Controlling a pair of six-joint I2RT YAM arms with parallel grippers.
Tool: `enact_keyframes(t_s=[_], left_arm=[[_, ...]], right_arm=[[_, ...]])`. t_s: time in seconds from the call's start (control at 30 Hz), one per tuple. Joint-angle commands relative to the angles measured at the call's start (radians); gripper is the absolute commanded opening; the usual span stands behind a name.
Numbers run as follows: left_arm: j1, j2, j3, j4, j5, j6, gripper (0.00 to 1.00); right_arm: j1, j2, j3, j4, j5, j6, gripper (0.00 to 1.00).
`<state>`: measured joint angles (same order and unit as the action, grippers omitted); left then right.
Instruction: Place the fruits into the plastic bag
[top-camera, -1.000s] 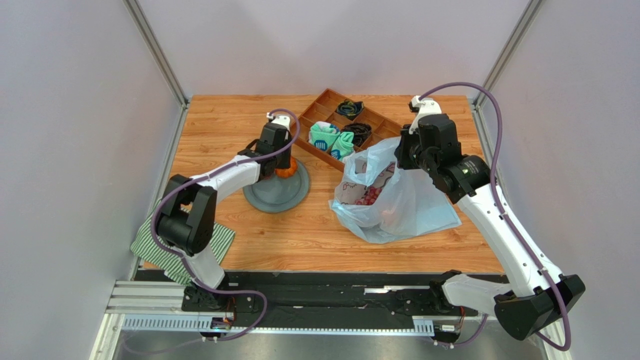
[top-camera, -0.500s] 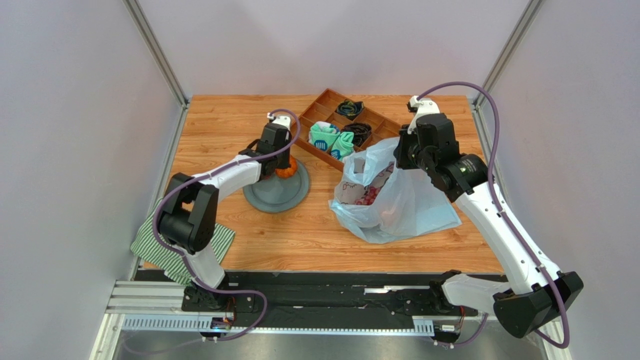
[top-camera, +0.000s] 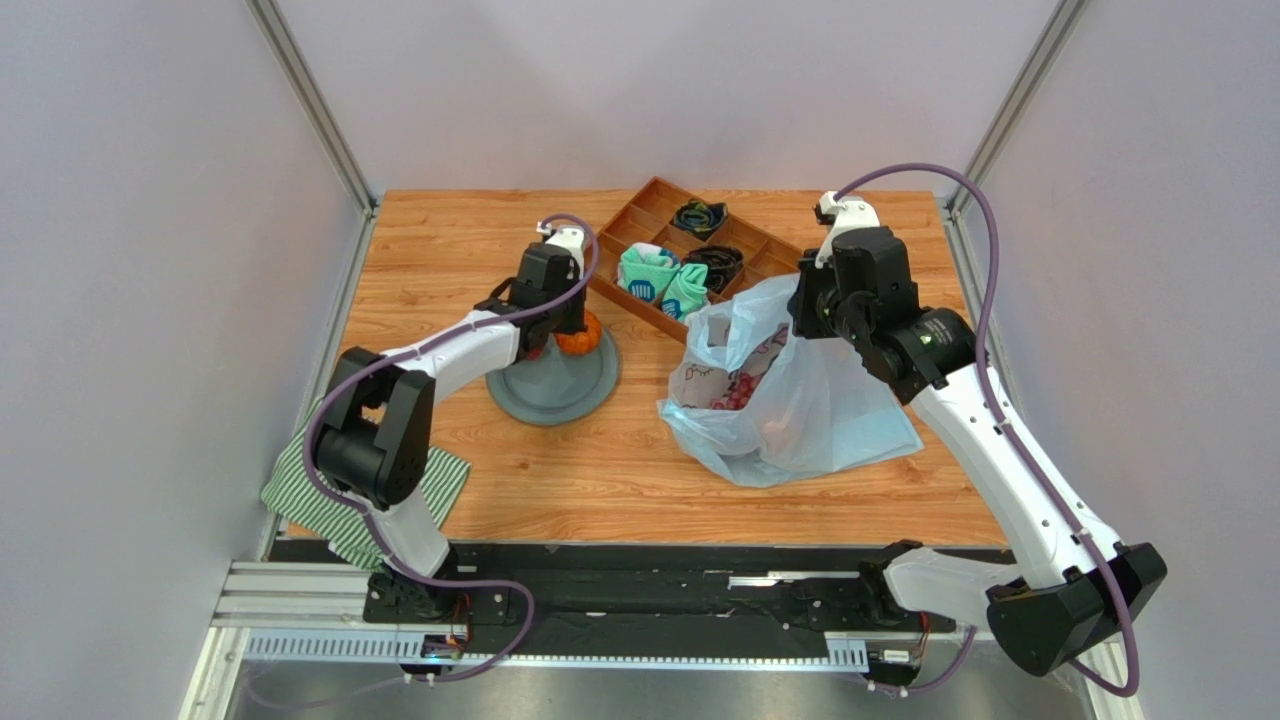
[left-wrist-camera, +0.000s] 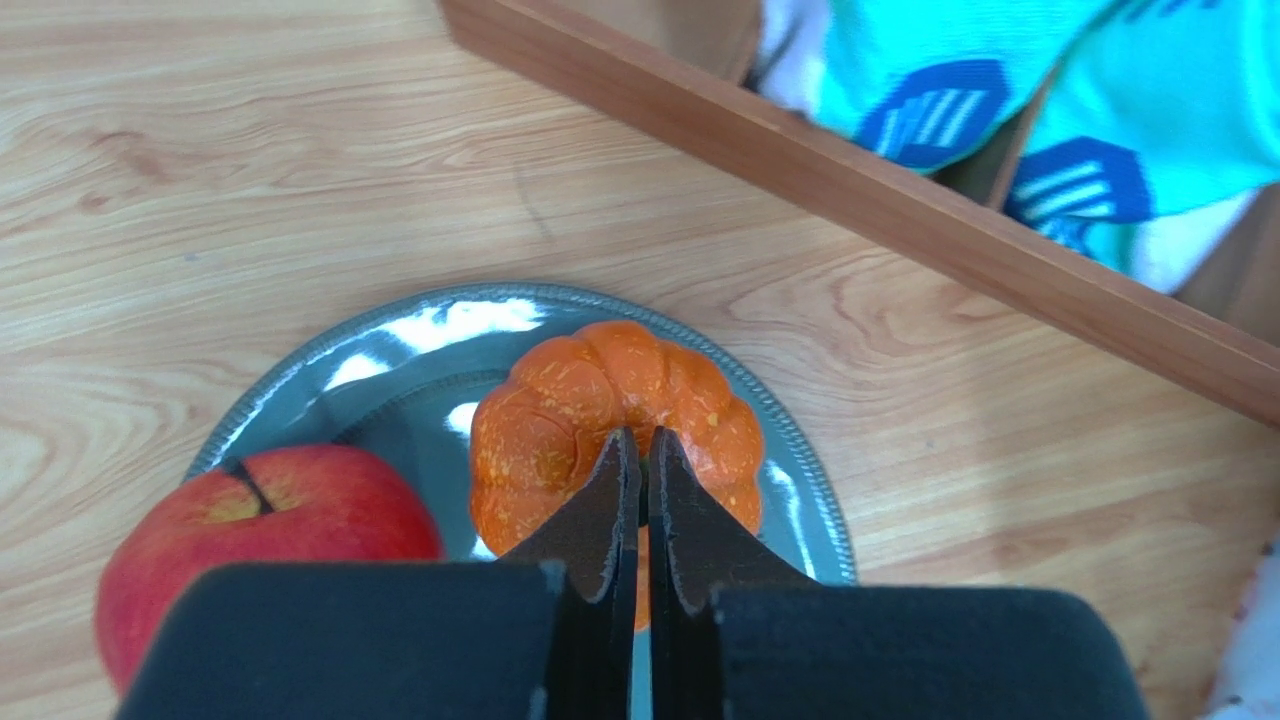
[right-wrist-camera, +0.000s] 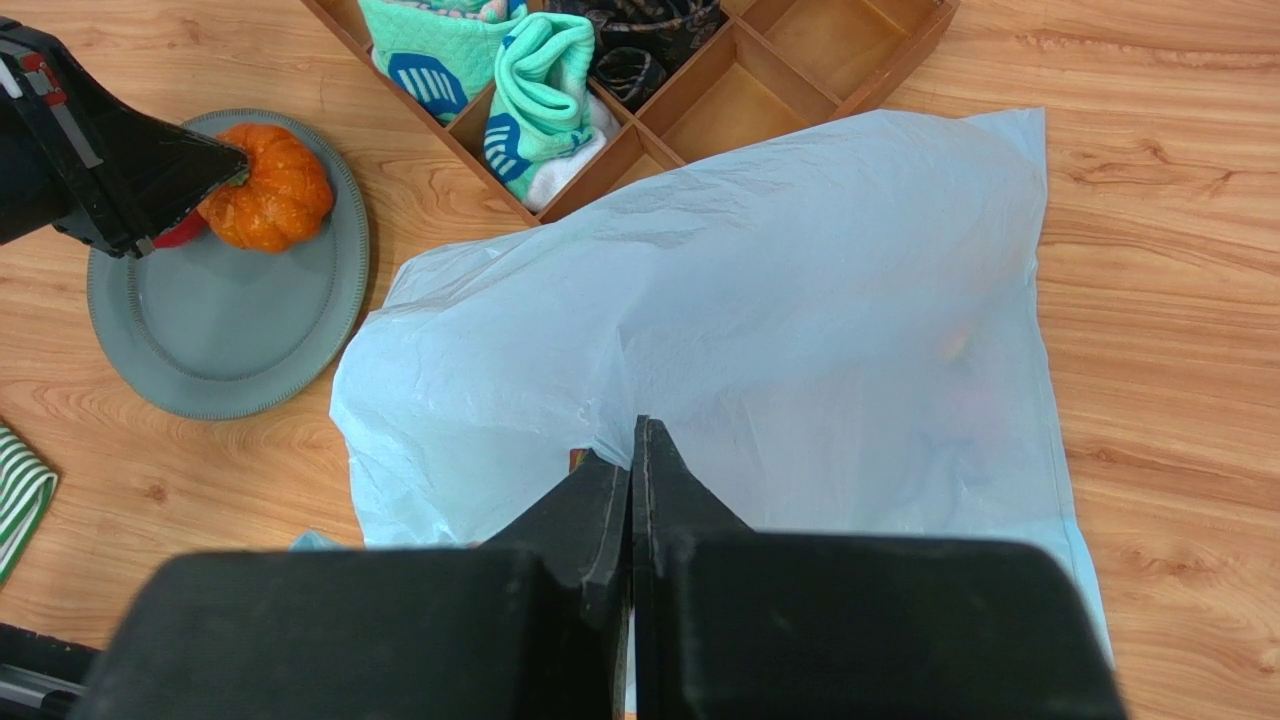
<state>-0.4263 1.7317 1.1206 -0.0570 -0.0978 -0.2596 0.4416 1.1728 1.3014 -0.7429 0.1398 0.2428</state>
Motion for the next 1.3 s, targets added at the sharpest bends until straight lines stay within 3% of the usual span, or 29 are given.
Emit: enact_keyframes(t_s=[0.0,0.4,0.53,0.77,1.27], left_arm=[[0.001,-0.058,-0.039,0.104,0.134,-0.001,0.0],[-0.005,-0.196,-0.238,0.469,0.512,-0.116,0.0],[-0.072,-0.225,-0.294,0.614,0.668,-0.13,0.0],[-0.239,-0.149,-0.269,0.631,0.712,-0.128,0.0],[-0.404,-0.051,-0.245,0.833,0.656,-0.257,0.0]], right_arm=[[-0.003,-0.004,0.015,0.031,0.014,0.003,0.0],[-0.001,-0.012,0.013,0.025,0.017,0.003,0.0],[-0.001,-0.009,0.013,0.03,0.009,0.006,0.0],[-0.001,-0.015,0.01,0.03,0.004,0.006,0.0],[-0.003,-0.021,0.001,0.034,0.001,0.003,0.0]])
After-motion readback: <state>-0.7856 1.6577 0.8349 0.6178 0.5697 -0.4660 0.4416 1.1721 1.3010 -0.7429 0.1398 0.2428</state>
